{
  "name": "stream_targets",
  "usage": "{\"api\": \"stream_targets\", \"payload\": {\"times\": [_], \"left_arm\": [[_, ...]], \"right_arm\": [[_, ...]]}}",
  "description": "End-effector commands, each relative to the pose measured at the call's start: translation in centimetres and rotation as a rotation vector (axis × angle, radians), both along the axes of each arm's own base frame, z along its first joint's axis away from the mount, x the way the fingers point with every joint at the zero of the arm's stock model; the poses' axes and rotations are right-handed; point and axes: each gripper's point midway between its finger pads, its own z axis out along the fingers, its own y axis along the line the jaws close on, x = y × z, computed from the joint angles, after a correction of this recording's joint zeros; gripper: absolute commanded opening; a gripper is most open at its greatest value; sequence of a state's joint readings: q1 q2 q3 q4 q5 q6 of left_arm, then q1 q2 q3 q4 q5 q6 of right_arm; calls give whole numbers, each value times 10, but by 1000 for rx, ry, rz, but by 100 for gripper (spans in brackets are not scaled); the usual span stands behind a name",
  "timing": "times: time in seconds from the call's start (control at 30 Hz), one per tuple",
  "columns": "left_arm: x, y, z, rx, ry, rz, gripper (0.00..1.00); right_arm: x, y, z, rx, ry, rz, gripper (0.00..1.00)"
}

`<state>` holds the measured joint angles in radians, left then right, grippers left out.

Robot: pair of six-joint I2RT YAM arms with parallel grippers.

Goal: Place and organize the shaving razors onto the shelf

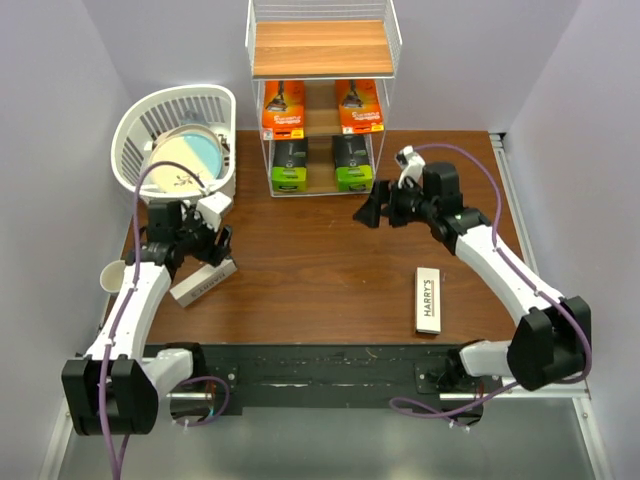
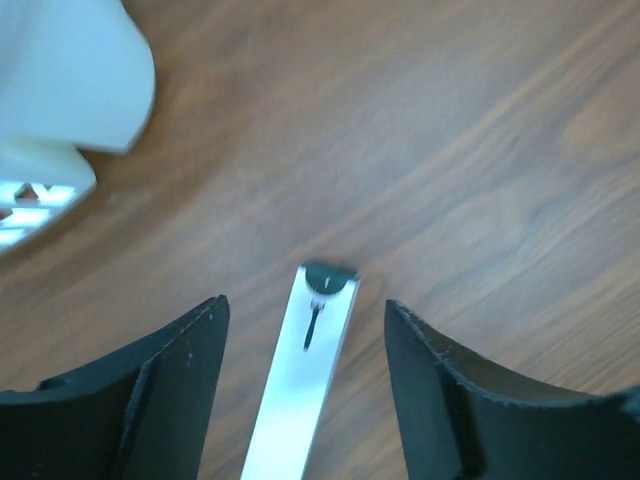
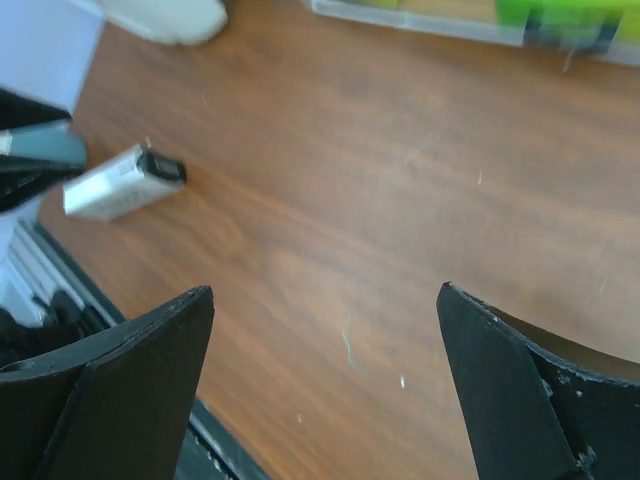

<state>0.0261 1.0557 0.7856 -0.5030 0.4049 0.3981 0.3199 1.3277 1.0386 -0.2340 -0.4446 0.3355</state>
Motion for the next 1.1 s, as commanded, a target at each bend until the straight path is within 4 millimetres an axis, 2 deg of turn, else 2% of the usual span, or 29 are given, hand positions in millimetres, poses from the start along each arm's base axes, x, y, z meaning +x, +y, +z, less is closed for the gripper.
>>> {"api": "stream_targets", "payload": {"times": [0.0, 0.13, 0.27, 0.57, 0.63, 0.7, 0.77, 0.87, 1.0, 1.07], "left_arm": [[-2, 32, -24, 231, 8, -45, 72], [8, 44, -45, 290, 67, -24, 73], [4, 45, -67, 305, 135, -56, 72], [-15, 21, -95, 215, 284, -149, 61], [-17, 10, -96, 198, 299, -168, 58], [-11, 7, -87, 174, 289, -127, 58], [-4, 2, -70, 145, 252, -123, 60], [-6, -6, -56, 111, 251, -139, 65], [-20, -3, -64, 135, 325, -145, 67], [-30, -1, -74, 147, 362, -145, 67]], "right_arm": [[-33, 3, -17, 18, 41, 95, 99], [-44, -1, -25, -20, 34, 144, 99], [-47, 0, -26, -21, 24, 160, 99], [-42, -2, -29, -17, 1, 133, 99], [-42, -4, -31, -19, 6, 124, 99], [-41, -6, -32, -21, 5, 113, 99], [-42, -9, -35, -25, 13, 105, 99], [-41, -13, -41, -21, 32, 84, 99], [-39, -15, -43, -3, 39, 64, 99], [-38, -15, -43, 2, 34, 63, 99]]}}
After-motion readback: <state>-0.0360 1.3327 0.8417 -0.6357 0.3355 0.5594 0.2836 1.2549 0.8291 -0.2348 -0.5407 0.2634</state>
